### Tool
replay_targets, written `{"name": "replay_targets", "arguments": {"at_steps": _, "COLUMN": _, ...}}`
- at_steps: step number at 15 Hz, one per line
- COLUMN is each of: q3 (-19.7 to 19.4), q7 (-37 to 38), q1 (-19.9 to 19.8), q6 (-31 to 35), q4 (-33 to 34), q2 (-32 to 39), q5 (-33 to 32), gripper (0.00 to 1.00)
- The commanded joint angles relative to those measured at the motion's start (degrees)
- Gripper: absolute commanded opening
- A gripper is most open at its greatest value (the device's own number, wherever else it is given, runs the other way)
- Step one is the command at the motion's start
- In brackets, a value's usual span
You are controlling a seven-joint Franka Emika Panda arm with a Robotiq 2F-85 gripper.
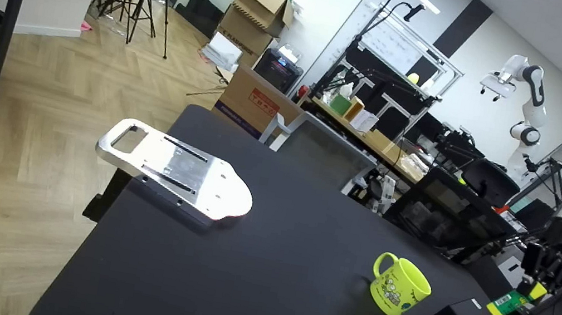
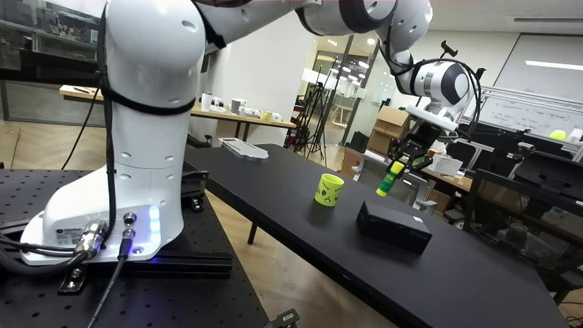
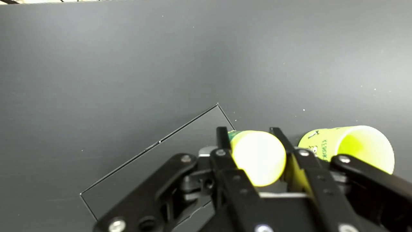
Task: Put the glue stick inside the mug cup
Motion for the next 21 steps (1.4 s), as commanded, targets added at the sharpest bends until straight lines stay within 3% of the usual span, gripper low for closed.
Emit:
{"name": "replay_targets", "arguments": {"at_steps": 1, "q3": 1.15, "q7": 0.33, "q1": 1.44, "q6": 1.24, "q4": 2.68, "q2": -0.39, "q5": -1.30, "gripper": 0.09}}
{"name": "replay_targets", "arguments": {"at_steps": 6, "q3": 2.98, "q7": 1.02, "q1": 7.79, "q6": 10.51, "q4": -2.61, "q2": -2.46, "q5": -2.26, "gripper": 0.09}}
{"name": "replay_targets", "arguments": {"at_steps": 10, "q3": 5.16, "q7": 2.01, "q1": 12.64, "q6": 9.20, "q4": -3.47, "q2": -2.84, "q5": -3.61, "gripper": 0.09}}
{"name": "replay_targets", "arguments": {"at_steps": 13, "q3": 4.34, "q7": 3.11, "q1": 16.33, "q6": 4.46, "q4": -3.30, "q2": -1.99, "q5": -7.64, "gripper": 0.09}}
{"name": "replay_targets", "arguments": {"at_steps": 18, "q3": 4.62, "q7": 2.72, "q1": 17.34, "q6": 1.64, "q4": -4.59, "q2": -1.32, "q5": -11.12, "gripper": 0.09}}
{"name": "replay_targets", "arguments": {"at_steps": 21, "q3": 5.69, "q7": 2.18, "q1": 16.08, "q6": 4.63, "q4": -7.06, "q2": -0.96, "q5": -9.75, "gripper": 0.09}}
